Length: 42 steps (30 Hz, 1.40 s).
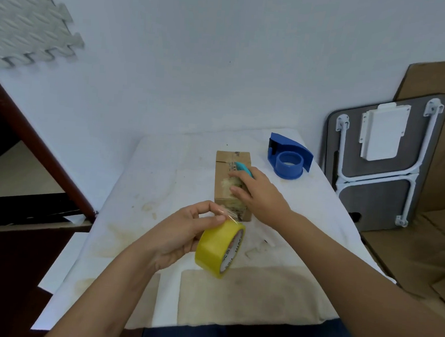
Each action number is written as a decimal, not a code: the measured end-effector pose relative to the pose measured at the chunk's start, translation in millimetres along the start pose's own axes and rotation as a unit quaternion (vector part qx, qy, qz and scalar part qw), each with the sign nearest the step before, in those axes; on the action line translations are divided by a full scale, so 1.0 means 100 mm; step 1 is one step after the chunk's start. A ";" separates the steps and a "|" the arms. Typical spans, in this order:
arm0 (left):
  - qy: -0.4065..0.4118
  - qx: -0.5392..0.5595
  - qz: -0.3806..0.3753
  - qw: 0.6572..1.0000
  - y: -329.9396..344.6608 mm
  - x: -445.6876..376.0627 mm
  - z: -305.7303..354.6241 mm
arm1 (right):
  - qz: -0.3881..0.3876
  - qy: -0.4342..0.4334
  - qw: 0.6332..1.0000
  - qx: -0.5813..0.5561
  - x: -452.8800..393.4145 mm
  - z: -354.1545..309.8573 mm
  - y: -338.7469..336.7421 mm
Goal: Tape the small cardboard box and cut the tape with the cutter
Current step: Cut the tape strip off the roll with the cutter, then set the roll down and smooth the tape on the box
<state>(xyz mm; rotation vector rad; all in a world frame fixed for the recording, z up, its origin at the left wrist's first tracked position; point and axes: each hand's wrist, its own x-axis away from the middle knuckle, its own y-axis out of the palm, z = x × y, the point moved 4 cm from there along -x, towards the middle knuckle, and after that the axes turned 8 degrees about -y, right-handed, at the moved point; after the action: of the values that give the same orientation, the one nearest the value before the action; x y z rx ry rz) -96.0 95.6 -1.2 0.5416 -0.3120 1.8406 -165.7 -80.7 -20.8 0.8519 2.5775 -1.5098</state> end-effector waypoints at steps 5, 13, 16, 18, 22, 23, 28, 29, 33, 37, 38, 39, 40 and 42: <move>0.060 0.037 0.002 0.998 0.02 0.02 0.15 | 0.129 0.057 0.971 -0.191 0.23 -0.16 -0.36; 0.149 0.100 0.001 0.984 0.51 -0.12 0.26 | 0.164 0.110 0.909 -0.368 0.77 -0.23 -0.43; 0.161 0.106 0.001 0.981 0.74 -0.21 0.28 | 0.217 0.135 0.901 -0.351 0.90 -0.15 -0.53; 0.165 0.076 0.009 0.983 0.85 -0.28 0.30 | 0.244 0.150 0.895 -0.341 0.97 -0.08 -0.62; 0.175 -0.032 0.059 0.982 0.99 -0.41 0.34 | 0.269 0.169 0.895 -0.314 1.05 0.09 -0.76; 0.185 -0.058 0.074 0.978 1.00 -0.43 0.36 | 0.269 0.170 0.896 -0.309 1.07 0.12 -0.79; 0.221 -0.226 0.092 0.944 1.02 -0.52 0.48 | 0.219 0.160 0.939 -0.211 1.06 0.30 -0.99; 0.228 -0.243 0.103 0.937 1.00 -0.53 0.51 | 0.200 0.158 0.951 -0.177 1.05 0.34 -1.02; 0.221 -0.195 0.166 0.941 0.75 -0.56 0.64 | 0.138 0.129 0.982 -0.005 0.96 0.52 -1.01; 0.214 -0.175 0.181 0.944 0.55 -0.52 0.66 | 0.076 0.056 0.985 0.142 0.75 0.57 -0.92; 0.217 -0.171 0.182 0.944 0.52 -0.51 0.65 | 0.065 0.040 0.983 0.167 0.69 0.57 -0.90; 0.216 -0.165 0.184 0.945 0.48 -0.51 0.65 | 0.054 0.027 0.981 0.186 0.64 0.56 -0.87; 0.214 -0.158 0.188 0.945 0.44 -0.51 0.64 | 0.042 0.013 0.978 0.203 0.60 0.55 -0.82; 0.211 -0.141 0.203 0.946 0.35 -0.51 0.63 | 0.012 -0.011 0.972 0.234 0.54 0.54 -0.69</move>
<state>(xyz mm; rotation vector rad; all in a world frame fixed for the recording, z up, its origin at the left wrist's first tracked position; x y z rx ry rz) -102.7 12.5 28.8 -0.1324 -0.4068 2.2006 -257.3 -127.2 -10.5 0.8823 2.2125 -2.1462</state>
